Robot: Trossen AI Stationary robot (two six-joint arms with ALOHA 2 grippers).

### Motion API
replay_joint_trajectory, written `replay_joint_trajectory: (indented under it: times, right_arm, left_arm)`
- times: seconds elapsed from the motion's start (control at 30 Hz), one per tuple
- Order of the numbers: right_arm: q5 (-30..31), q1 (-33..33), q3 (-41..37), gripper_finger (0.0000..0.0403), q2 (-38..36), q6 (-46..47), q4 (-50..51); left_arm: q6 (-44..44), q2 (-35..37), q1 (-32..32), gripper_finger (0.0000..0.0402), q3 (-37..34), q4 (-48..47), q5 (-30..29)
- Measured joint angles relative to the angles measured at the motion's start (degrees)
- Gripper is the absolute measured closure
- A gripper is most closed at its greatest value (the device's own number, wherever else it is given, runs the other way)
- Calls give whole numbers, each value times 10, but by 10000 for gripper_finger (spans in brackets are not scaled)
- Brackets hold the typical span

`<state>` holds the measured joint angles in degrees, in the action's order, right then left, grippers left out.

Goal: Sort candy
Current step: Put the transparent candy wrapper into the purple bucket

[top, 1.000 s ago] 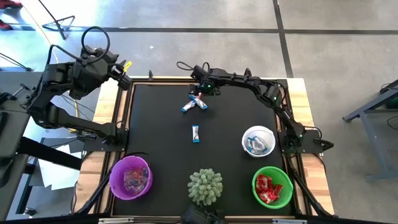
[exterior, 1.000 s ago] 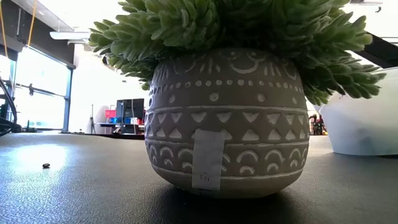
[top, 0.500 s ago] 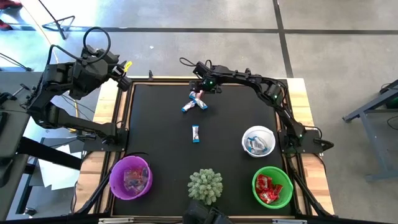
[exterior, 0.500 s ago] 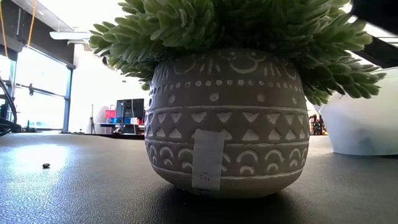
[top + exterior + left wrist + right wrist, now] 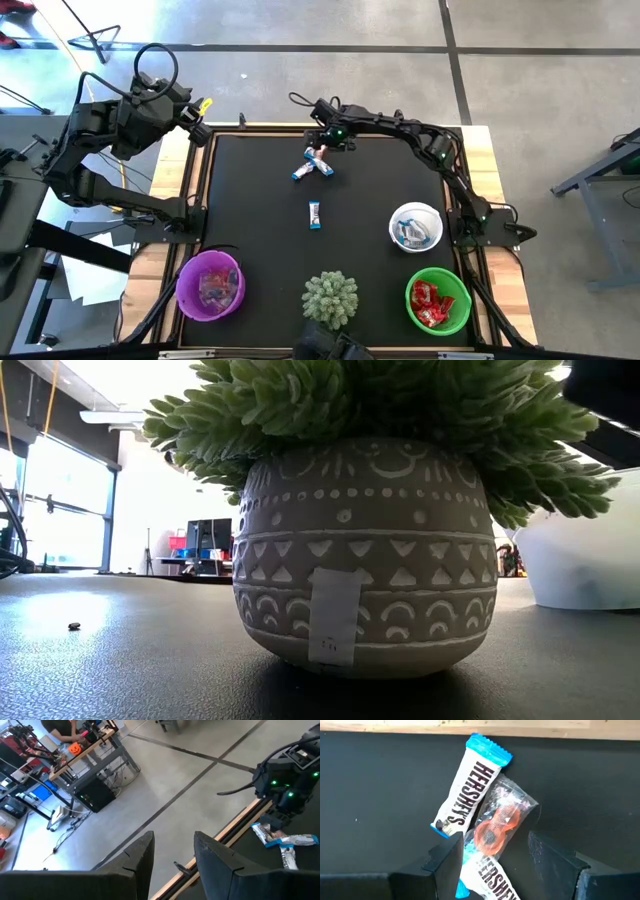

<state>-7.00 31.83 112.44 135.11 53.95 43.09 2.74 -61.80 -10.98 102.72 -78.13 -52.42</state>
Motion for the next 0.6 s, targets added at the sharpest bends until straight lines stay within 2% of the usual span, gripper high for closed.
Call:
replay_joint_trajectory:
  times: [0.17, 0.43, 0.6]
  right_arm:
    - [0, 0, 0, 183, 1, 13, -1]
    - [-49, 1, 3, 183, 25, 13, 4]
    - [-23, 0, 3, 183, 28, 16, -1]
  left_arm:
    - [0, 0, 0, 275, 0, 0, 0]
    - [-11, 0, 0, 275, 0, 0, 0]
    - [-15, 0, 0, 275, 0, 0, 10]
